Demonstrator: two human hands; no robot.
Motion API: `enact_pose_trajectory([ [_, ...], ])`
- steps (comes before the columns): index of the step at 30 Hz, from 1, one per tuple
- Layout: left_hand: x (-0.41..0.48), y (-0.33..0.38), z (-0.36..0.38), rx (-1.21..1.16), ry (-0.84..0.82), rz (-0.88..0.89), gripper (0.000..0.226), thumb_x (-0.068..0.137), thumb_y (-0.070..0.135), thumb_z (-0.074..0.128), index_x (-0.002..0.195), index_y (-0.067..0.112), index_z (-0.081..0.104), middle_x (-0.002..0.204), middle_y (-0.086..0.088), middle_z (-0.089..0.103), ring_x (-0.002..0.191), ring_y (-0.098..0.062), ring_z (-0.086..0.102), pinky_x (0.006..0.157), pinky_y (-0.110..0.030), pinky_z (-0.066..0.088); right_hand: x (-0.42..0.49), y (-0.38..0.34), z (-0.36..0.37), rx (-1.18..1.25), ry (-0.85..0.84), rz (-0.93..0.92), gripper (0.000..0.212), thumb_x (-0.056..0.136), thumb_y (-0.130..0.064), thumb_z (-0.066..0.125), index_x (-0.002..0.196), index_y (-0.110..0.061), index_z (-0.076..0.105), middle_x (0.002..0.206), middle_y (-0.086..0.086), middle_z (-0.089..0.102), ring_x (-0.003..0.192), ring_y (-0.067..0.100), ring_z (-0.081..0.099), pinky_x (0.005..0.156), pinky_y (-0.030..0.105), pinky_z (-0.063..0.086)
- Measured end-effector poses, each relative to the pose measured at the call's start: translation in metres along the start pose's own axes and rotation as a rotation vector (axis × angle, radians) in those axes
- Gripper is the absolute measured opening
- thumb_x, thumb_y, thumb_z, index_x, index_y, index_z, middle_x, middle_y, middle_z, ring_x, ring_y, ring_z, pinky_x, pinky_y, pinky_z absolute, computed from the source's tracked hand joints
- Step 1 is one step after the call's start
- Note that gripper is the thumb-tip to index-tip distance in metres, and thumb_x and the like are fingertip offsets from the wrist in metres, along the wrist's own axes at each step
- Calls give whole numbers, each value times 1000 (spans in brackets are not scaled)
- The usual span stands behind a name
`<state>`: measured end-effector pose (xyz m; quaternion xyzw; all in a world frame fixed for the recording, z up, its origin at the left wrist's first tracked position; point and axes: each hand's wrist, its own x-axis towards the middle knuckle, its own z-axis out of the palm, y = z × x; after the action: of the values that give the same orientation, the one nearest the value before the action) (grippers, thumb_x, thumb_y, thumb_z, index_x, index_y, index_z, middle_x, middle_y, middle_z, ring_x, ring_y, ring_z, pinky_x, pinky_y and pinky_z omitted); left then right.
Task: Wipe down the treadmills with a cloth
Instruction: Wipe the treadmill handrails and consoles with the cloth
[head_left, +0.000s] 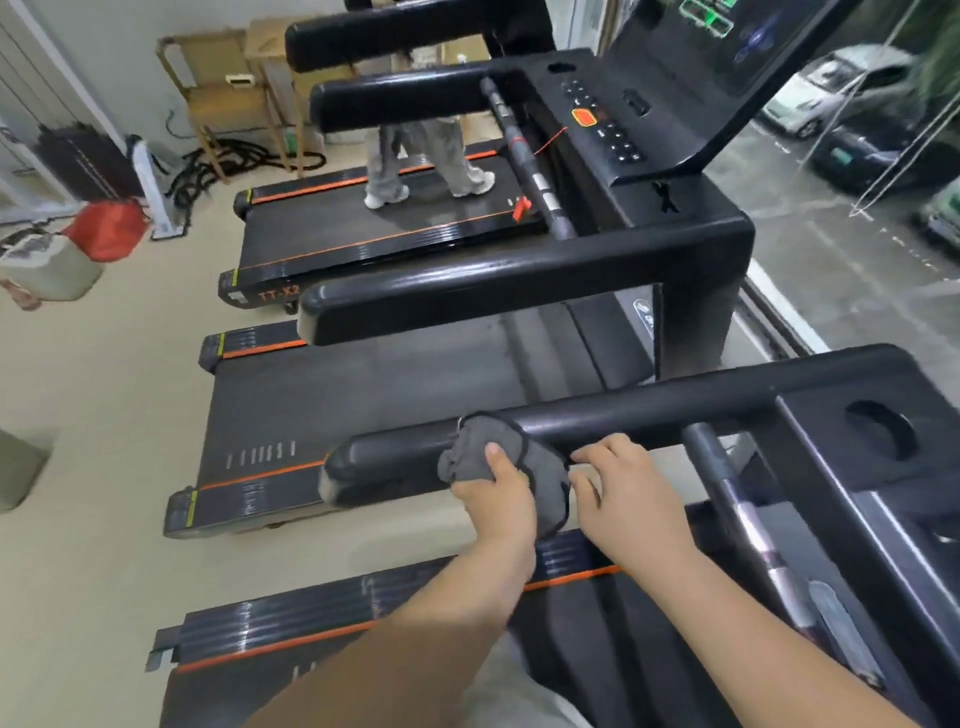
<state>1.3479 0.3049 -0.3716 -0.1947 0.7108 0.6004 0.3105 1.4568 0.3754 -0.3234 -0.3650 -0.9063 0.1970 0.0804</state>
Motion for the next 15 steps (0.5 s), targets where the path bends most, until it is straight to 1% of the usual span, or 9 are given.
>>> enact_pose_trajectory([
  [3, -29, 3, 27, 162, -275, 162, 48, 100, 48, 56, 132, 12, 52, 119, -7, 68, 105, -25, 66, 97, -41, 55, -14, 33, -22, 36, -27, 127, 19, 99, -30, 56, 114, -27, 68, 115, -5, 58, 105, 20, 59, 78, 37, 50],
  [5, -43, 17, 27, 212, -409, 393, 33, 99, 44, 60, 121, 21, 55, 106, 2, 68, 97, -19, 67, 88, -38, 56, -27, 53, -34, 62, -13, 218, 24, 99, -31, 57, 121, -27, 65, 121, -8, 58, 109, 19, 59, 77, 32, 44],
  [6, -49, 28, 24, 244, -436, 531, 31, 96, 46, 62, 117, 25, 53, 106, 4, 67, 98, -16, 67, 88, -38, 56, -34, 61, -39, 63, 5, 254, 27, 98, -33, 58, 124, -27, 64, 123, -9, 56, 109, 18, 59, 75, 30, 41],
  [8, -57, 56, 14, 354, -438, 870, 29, 92, 45, 67, 110, 27, 52, 109, 5, 62, 99, -9, 63, 85, -31, 53, -46, 75, -47, 46, 35, 323, 35, 97, -37, 61, 131, -28, 59, 128, -9, 53, 108, 16, 58, 74, 31, 43],
  [9, -56, 67, 10, 452, -414, 1074, 29, 91, 41, 69, 108, 25, 53, 110, 5, 60, 100, -9, 59, 84, -26, 49, -49, 81, -51, 36, 43, 362, 39, 96, -38, 62, 133, -28, 58, 128, -8, 52, 110, 16, 56, 74, 32, 45],
  [11, -42, 77, 6, 763, -330, 1427, 34, 88, 43, 70, 108, 19, 58, 113, 3, 59, 106, -14, 53, 87, -29, 45, -54, 92, -59, 19, 44, 449, 42, 93, -38, 65, 132, -27, 56, 124, -5, 51, 110, 18, 55, 73, 34, 48],
  [12, -31, 77, 6, 957, -311, 1512, 37, 87, 48, 67, 108, 19, 60, 114, 2, 60, 108, -18, 53, 88, -33, 47, -55, 97, -62, 4, 32, 493, 39, 91, -40, 65, 126, -26, 56, 120, -4, 50, 108, 20, 54, 73, 36, 51],
  [13, -17, 73, 9, 1145, -310, 1524, 40, 86, 54, 63, 107, 21, 61, 112, 3, 61, 107, -21, 56, 86, -37, 48, -55, 101, -64, -18, 9, 542, 33, 90, -41, 65, 117, -26, 54, 113, -3, 49, 105, 22, 54, 73, 39, 53],
  [15, 3, 63, 16, 1413, -319, 1452, 46, 80, 61, 60, 109, 25, 57, 107, 5, 61, 100, -22, 61, 81, -39, 50, -56, 110, -68, -49, -69, 654, 31, 87, -47, 65, 103, -25, 49, 104, -2, 48, 100, 24, 55, 71, 39, 53],
])
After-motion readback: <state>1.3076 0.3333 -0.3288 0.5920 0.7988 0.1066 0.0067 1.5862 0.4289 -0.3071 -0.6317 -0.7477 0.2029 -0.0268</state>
